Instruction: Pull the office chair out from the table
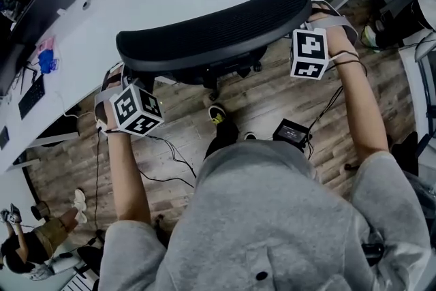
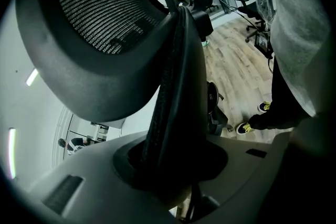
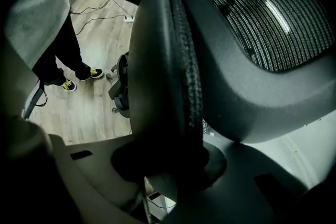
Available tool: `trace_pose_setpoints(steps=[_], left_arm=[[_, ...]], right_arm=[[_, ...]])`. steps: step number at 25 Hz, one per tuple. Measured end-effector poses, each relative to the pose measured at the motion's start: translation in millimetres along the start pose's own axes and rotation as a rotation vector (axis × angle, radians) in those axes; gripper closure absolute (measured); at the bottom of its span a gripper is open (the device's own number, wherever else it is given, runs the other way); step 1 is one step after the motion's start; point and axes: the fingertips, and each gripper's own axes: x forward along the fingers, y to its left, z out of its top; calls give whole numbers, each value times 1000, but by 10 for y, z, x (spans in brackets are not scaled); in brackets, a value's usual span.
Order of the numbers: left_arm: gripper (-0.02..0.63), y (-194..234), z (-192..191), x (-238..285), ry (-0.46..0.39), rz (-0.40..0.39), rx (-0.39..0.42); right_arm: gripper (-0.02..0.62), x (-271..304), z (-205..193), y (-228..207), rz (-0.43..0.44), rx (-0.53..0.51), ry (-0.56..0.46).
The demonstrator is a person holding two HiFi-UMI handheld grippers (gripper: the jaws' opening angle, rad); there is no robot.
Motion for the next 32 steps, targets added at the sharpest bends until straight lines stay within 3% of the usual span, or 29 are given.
trace_pose_setpoints(steps=[18, 32], left_arm=[[476, -428, 55, -341, 40, 13, -43], [476, -497, 51, -382, 29, 12, -27]], right_arm=[[477, -232, -17, 262, 4, -79, -59], [485, -330, -13, 411, 20, -123, -68]])
